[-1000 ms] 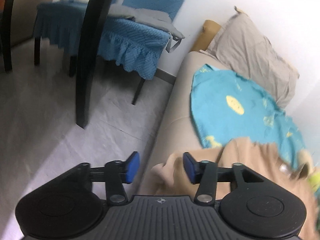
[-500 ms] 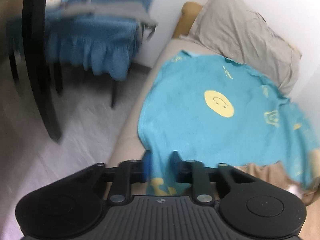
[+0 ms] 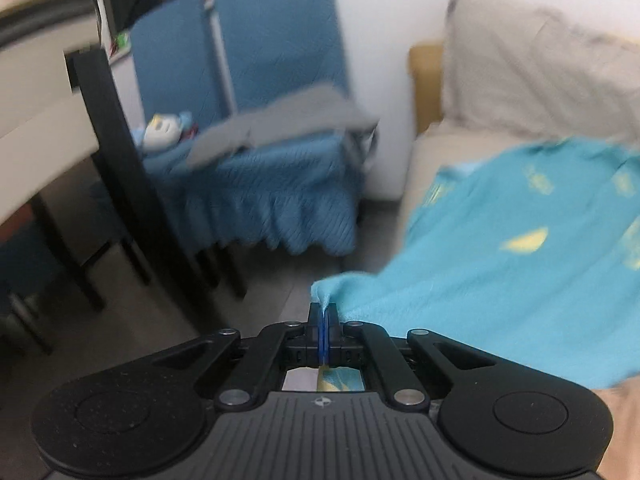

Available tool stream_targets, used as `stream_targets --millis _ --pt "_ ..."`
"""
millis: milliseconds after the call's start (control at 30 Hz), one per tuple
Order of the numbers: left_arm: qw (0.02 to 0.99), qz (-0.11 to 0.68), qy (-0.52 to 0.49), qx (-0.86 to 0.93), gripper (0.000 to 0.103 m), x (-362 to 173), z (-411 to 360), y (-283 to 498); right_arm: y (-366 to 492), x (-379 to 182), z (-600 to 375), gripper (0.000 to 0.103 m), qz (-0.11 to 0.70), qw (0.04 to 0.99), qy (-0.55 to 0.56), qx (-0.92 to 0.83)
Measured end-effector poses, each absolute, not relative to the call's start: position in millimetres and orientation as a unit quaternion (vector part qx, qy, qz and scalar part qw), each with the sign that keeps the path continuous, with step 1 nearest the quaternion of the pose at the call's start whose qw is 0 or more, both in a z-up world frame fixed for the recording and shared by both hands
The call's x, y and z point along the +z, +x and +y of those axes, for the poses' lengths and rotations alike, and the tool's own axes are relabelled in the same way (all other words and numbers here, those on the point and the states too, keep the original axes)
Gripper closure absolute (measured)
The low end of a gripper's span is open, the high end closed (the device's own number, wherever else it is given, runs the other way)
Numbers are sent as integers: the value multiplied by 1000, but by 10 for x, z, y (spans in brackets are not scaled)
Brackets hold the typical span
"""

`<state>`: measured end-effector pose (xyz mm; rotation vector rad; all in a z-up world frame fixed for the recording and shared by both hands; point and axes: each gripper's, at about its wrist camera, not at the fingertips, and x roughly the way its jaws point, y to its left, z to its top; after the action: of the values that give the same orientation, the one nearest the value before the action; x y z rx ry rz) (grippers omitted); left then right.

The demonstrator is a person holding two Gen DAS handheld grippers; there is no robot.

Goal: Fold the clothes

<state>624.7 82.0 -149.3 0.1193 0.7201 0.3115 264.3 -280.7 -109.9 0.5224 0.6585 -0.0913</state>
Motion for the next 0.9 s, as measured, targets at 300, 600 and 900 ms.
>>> stream_targets --millis 300,600,900 --pt "935 351 18 43 62 -1563 876 5842 2705 -1168 -2784 17 327 913 241 -43" --pt "895 348 -264 85 48 -1317 1705 4426 2477 -995 -2836 17 301 919 252 -31" --pt "800 426 -419 53 58 -1861 1834 3828 2377 -953 -2903 17 292 918 267 -28"
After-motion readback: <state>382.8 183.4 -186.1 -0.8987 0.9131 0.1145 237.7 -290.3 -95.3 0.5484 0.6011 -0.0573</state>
